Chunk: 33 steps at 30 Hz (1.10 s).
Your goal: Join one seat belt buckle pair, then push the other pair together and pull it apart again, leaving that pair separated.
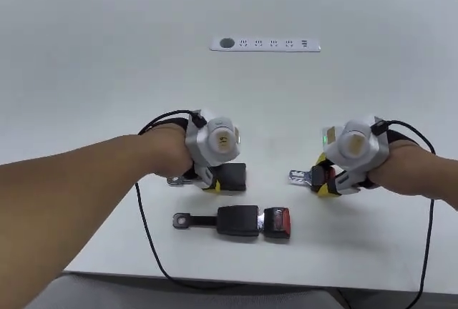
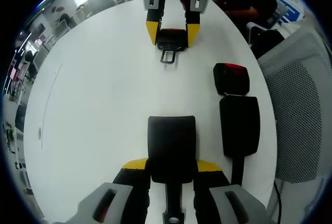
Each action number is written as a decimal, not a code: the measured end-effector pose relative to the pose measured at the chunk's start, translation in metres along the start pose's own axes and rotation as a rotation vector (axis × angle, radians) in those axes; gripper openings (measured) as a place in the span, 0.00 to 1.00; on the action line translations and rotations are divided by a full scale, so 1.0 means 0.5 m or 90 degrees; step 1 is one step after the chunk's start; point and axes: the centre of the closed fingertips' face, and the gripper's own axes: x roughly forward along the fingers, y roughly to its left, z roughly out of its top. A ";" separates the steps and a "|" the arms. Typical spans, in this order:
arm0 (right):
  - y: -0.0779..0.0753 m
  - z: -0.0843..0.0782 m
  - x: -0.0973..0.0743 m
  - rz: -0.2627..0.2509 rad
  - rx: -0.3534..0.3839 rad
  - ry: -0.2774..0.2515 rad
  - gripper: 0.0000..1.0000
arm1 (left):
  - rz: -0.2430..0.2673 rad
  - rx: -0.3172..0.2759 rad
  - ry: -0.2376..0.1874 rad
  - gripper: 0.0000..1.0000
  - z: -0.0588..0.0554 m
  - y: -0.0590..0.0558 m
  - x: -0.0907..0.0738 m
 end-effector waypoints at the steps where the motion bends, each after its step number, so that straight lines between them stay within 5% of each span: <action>1: 0.003 0.012 0.005 0.002 -0.003 -0.005 0.33 | 0.000 0.000 -0.001 0.32 -0.001 0.001 0.002; 9: 0.012 0.085 0.037 0.012 -0.016 -0.027 0.33 | -0.002 -0.018 -0.001 0.32 0.001 -0.007 -0.008; 20: 0.011 0.143 0.061 0.018 -0.037 -0.027 0.33 | 0.003 -0.041 -0.008 0.32 0.002 -0.006 0.001; 33: 0.011 0.171 0.067 0.024 -0.054 -0.018 0.32 | 0.003 -0.042 -0.014 0.32 0.004 -0.007 0.003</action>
